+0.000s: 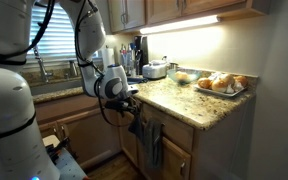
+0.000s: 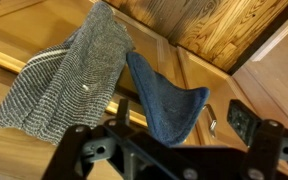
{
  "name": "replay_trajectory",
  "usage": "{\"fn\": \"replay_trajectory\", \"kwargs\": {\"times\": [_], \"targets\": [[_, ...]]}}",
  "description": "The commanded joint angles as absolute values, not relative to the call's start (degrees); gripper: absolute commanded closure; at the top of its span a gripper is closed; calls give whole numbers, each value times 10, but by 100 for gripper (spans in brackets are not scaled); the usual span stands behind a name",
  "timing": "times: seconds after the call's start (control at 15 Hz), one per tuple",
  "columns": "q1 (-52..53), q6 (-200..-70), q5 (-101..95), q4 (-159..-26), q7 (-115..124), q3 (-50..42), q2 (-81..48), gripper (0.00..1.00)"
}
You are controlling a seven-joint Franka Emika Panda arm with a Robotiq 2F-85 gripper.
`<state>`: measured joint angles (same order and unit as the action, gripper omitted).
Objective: Pick up the cloth from the side of the cabinet and put it on the countertop.
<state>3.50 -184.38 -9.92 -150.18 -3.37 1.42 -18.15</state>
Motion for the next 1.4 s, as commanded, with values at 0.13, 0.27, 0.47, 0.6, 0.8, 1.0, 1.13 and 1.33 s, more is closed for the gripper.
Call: {"fn": "replay_trajectory", "kwargs": {"times": [0.13, 0.27, 0.47, 0.6, 0.8, 1.0, 1.13, 1.33], "targets": [[33, -1842, -88, -1501, -44, 18, -181, 0], [22, -1851, -88, -1487, -48, 35, -208, 0], [17, -1864, -93, -1456, -58, 46, -257, 0], [26, -1867, -97, -1435, -65, 38, -282, 0], [41, -1884, -98, -1405, -74, 17, -316, 0], [42, -1907, -95, -1384, -77, 8, -342, 0], [34, -1888, -93, -1385, -72, 19, -336, 0], [33, -1889, -93, -1379, -72, 20, -343, 0]]}}
